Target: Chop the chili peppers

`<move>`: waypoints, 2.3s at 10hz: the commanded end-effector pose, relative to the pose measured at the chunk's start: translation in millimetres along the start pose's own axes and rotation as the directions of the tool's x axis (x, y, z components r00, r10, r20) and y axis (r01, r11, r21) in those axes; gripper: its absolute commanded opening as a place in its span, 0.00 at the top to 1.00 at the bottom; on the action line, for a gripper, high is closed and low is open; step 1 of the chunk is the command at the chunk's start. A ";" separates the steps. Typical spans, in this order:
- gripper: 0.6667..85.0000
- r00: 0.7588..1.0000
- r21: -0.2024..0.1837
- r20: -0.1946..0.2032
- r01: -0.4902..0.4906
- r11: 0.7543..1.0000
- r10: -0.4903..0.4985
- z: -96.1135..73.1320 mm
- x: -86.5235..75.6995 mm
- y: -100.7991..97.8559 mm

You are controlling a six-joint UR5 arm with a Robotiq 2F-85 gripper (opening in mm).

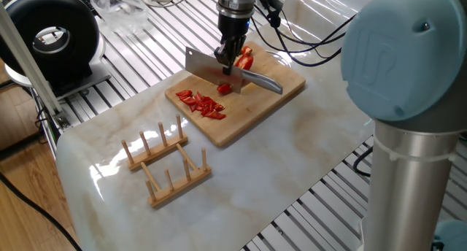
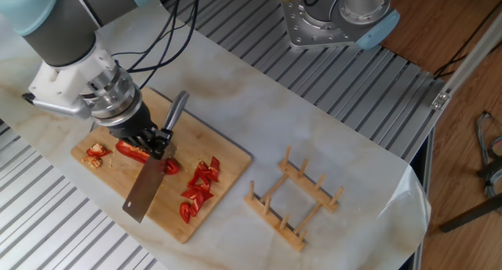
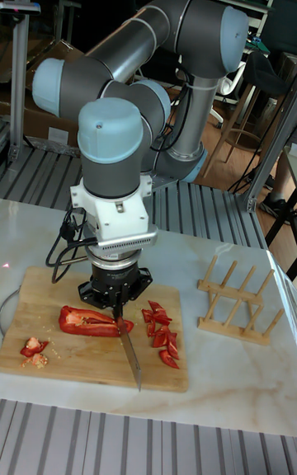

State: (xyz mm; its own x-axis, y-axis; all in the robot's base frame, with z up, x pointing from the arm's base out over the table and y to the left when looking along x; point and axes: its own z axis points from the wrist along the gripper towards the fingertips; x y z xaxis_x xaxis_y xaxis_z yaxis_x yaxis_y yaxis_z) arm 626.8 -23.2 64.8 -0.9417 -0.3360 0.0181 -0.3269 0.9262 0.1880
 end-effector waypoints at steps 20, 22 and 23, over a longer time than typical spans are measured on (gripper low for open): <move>0.99 0.987 -0.044 -0.019 -0.160 0.986 0.159 -9.4 -10.6 48.5; 0.99 0.989 -0.002 -0.026 -0.145 0.989 0.145 -14.5 -6.6 33.1; 0.99 0.991 0.056 -0.022 -0.129 0.990 0.131 -17.4 -5.7 19.3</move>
State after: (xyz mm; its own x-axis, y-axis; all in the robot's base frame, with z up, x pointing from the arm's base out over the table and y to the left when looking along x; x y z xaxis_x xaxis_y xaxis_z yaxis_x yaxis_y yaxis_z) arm 622.4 10.7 82.3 -0.9758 -0.2073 0.0690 -0.1918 0.9641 0.1838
